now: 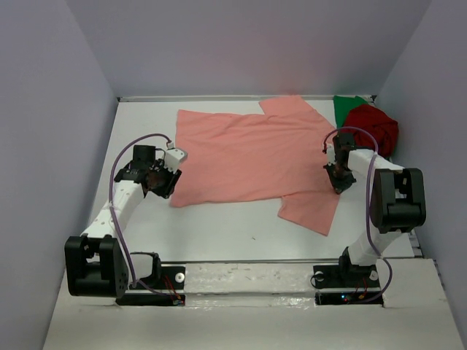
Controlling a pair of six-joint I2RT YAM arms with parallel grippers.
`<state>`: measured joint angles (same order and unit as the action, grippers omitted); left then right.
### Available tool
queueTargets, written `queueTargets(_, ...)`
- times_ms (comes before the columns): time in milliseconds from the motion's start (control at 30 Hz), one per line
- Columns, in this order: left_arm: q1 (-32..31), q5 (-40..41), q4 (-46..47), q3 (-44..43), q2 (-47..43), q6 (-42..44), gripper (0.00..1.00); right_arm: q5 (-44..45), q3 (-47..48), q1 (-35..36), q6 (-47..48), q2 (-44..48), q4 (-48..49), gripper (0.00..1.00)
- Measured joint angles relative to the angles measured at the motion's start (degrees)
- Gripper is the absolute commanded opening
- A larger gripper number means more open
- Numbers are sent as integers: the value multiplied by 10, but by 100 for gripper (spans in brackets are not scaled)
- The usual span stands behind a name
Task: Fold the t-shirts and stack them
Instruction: Grap the side of the flattened tshirt closest away from the robot with both arms
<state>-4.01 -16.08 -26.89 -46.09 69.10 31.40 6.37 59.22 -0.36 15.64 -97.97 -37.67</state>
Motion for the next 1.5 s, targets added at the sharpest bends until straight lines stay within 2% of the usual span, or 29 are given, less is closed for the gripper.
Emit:
queueTargets(67, 0, -2, -10, 0, 0, 4, 40, -1, 0, 0, 0, 0, 0, 0)
queueTargets(167, 0, -7, -28, 0, 0, 19, 54, -4, 0, 0, 0, 0, 0, 0)
queueTargets(433, 0, -17, -79, 0, 18, 89, 56, -8, 0, 0, 0, 0, 0, 0)
queueTargets(667, 0, -33, -94, 7, 24, 131, 56, -8, 0, 0, 0, -1, 0, 0)
queueTargets(1100, -1, -21, -42, 27, 136, 134, 52, -10, 3, 0, 0, -3, -2, 0)
queueTargets(1333, -2, -24, -20, 24, 143, 133, 51, -11, 3, 0, 0, -3, -2, 0)
queueTargets(1500, -2, -30, -16, 24, 143, 132, 42, -10, 5, 0, 1, -7, -4, 0)
